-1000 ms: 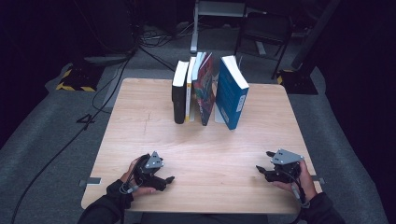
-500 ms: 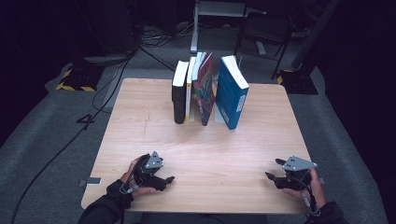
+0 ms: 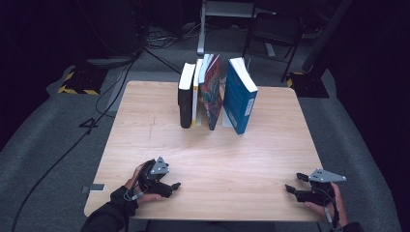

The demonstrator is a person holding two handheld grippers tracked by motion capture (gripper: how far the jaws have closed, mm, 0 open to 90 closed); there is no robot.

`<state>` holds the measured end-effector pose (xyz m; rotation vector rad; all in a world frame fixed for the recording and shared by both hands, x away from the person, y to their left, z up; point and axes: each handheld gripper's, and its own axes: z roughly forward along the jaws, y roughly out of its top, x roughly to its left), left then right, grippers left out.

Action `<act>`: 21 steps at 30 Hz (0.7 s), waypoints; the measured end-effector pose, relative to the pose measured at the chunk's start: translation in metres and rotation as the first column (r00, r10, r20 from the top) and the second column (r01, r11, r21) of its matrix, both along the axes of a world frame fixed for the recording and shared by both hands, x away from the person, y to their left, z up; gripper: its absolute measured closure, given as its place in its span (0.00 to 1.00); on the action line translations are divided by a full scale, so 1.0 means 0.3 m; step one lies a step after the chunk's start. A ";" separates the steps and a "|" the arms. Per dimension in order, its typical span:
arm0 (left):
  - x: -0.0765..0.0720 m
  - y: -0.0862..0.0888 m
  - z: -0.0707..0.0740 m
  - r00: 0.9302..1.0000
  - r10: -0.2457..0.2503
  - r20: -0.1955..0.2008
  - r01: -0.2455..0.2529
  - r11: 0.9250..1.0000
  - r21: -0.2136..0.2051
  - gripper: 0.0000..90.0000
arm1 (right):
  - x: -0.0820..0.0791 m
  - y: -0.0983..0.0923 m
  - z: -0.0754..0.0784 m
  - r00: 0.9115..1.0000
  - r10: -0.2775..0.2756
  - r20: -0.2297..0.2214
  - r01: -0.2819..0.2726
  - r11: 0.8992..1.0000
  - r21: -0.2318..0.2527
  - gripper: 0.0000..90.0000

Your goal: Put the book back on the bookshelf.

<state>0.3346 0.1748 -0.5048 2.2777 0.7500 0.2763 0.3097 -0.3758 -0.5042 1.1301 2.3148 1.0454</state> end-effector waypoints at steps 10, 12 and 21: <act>0.004 -0.003 0.000 1.000 0.000 -0.002 0.000 1.000 0.002 0.16 | -0.016 -0.019 0.000 0.999 -0.034 0.002 0.034 0.999 -0.002 0.31; 0.008 -0.005 0.000 1.000 -0.001 -0.001 0.001 1.000 0.001 0.16 | -0.017 -0.019 0.000 0.999 -0.040 0.002 0.040 0.999 -0.004 0.31; 0.015 -0.010 0.001 1.000 -0.008 -0.002 0.008 1.000 0.004 0.15 | -0.020 -0.019 -0.001 0.999 -0.050 0.008 0.050 0.999 -0.006 0.31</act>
